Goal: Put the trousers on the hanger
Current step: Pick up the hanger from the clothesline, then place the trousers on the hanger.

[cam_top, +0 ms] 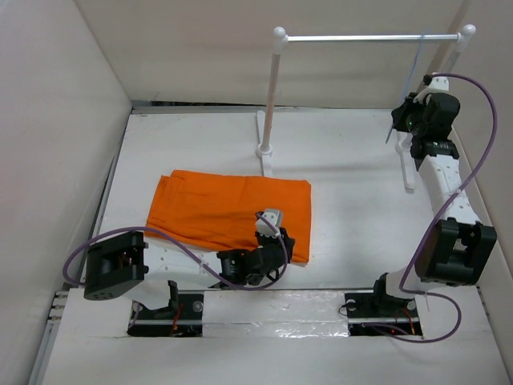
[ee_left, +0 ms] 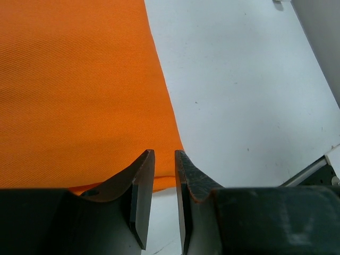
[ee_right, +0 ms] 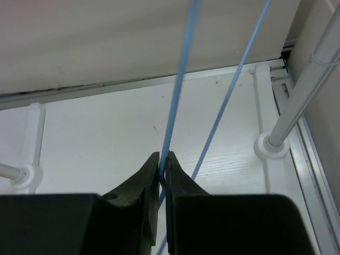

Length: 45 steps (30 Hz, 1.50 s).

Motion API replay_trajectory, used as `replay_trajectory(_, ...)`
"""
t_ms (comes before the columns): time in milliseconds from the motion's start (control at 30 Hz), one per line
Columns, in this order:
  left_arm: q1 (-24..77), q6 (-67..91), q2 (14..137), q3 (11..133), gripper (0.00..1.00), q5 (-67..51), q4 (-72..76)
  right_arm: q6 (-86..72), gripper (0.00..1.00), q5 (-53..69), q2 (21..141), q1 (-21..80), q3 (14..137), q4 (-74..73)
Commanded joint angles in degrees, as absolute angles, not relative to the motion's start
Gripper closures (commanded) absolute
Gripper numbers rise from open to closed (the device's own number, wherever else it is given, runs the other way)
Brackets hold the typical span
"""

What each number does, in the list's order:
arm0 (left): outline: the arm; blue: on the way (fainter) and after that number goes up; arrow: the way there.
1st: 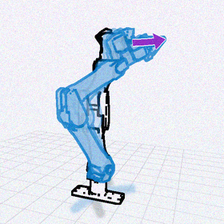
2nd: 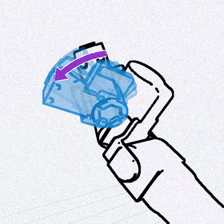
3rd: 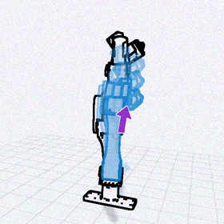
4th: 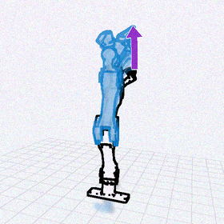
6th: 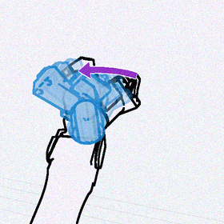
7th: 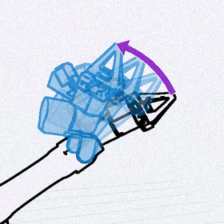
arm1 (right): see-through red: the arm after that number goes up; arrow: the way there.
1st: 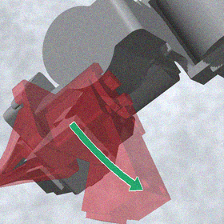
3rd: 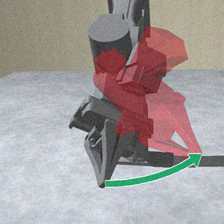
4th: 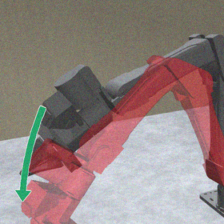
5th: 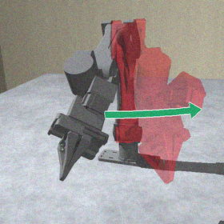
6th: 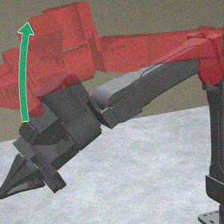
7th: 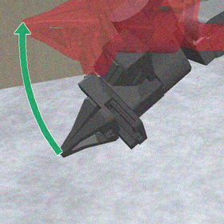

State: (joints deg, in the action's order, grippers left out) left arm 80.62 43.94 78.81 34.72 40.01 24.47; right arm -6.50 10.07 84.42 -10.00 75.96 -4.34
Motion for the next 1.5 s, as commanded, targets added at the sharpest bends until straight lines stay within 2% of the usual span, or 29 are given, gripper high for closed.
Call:
replay_trajectory(0, 80.8, 43.0, 78.6, 35.2, 0.81, 41.9, 25.3, -7.6, 0.98, 16.7, 83.8, -10.7, 76.0, 3.2)
replay_trajectory(200, 80.8, 43.3, 81.1, 37.7, 0.82, 42.4, 24.0, -7.6, 1.00, 18.8, 79.2, -10.7, 75.1, 5.2)
replay_trajectory(367, 80.8, 41.6, 78.4, 39.2, 0.82, 43.7, 23.6, -9.0, 1.00, 18.8, 74.2, -10.7, 71.8, 5.9)
replay_trajectory(533, 80.8, 35.7, 74.5, 44.1, 0.76, 43.4, 22.7, -9.7, 1.00, 18.1, 70.0, -9.5, 64.8, 6.9)
replay_trajectory(800, 78.5, 30.9, 71.4, 50.9, 0.73, 39.6, 22.6, -10.2, 1.00, 18.5, 62.2, -8.3, 52.9, 9.3)
replay_trajectory(900, 75.8, 30.2, 72.3, 54.3, 0.67, 36.8, 22.3, -9.1, 1.00, 17.5, 58.5, -5.7, 48.4, 7.8)
replay_trajectory(1200, 67.6, 27.2, 86.7, 73.0, 0.60, 27.9, 17.6, -9.0, 1.00, 10.7, 49.8, 4.2, 27.4, 9.7)
replay_trajectory(1467, 65.0, 24.3, 102.3, 89.0, 0.59, 27.2, 11.9, -8.4, 1.00, 10.2, 46.1, 7.6, 22.9, 7.8)
